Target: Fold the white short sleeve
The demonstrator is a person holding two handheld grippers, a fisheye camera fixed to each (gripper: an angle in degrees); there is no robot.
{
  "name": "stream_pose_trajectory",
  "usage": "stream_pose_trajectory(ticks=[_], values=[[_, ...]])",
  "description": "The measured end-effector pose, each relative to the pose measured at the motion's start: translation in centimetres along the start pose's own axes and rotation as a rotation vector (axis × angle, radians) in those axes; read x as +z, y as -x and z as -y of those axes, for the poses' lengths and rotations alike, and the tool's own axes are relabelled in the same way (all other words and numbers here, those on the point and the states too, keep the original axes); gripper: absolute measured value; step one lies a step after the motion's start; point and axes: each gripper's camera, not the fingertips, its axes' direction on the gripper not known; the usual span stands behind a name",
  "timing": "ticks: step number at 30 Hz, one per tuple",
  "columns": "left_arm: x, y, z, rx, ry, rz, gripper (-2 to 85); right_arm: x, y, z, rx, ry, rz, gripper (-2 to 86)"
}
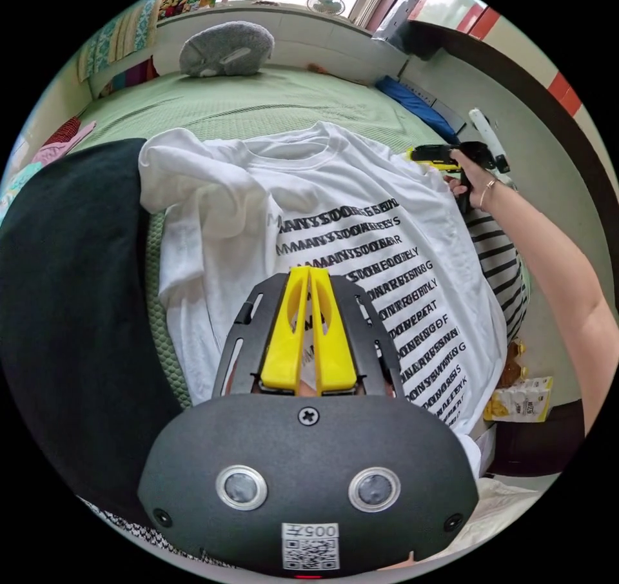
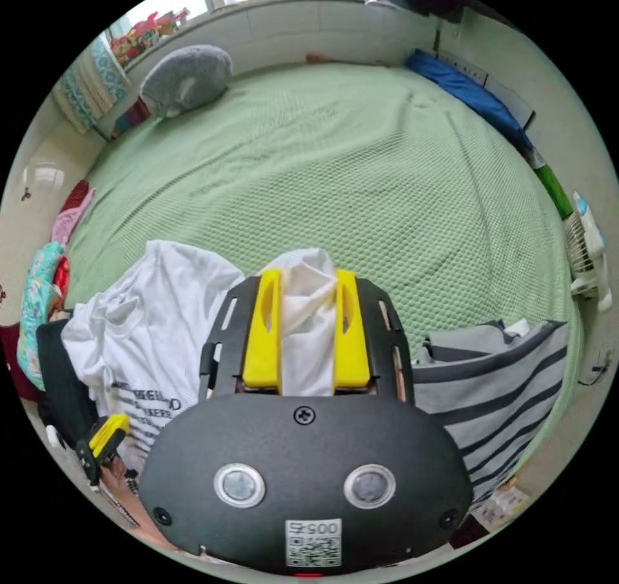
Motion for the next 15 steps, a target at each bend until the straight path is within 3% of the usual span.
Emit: stream_pose_trajectory(ticks=[2, 5, 8, 11, 15], values=[[0.6, 0.1, 0.3, 0.018, 0.007, 0.016, -0.6, -0.4, 0.6, 0.4, -0.003, -0.064, -0.069, -0.1], [1.2, 0.7, 0.7, -0.001, -0.001, -0.019, -0.6, -4.0, -0.1, 0.9, 0.030, -0.226, 0.041, -1.4], [1.4, 1.0, 1.0, -0.012, -0.016, -0.027, -0.6, -8.1, -1.3, 2.3, 0.044, -0.329, -0.128, -1.5], [1.5, 0.5, 1.4, 0.010, -0.036, 0.007, -0.6, -9.9, -2.7, 4.6, 0.032, -0.307, -0.267, -1.1], [2.1, -0.4, 1.9, 0.049, -0.034, 0.014, -0.6, -8.4, -5.1, 6.2, 0.100, -0.201, -0.177, 2.1]])
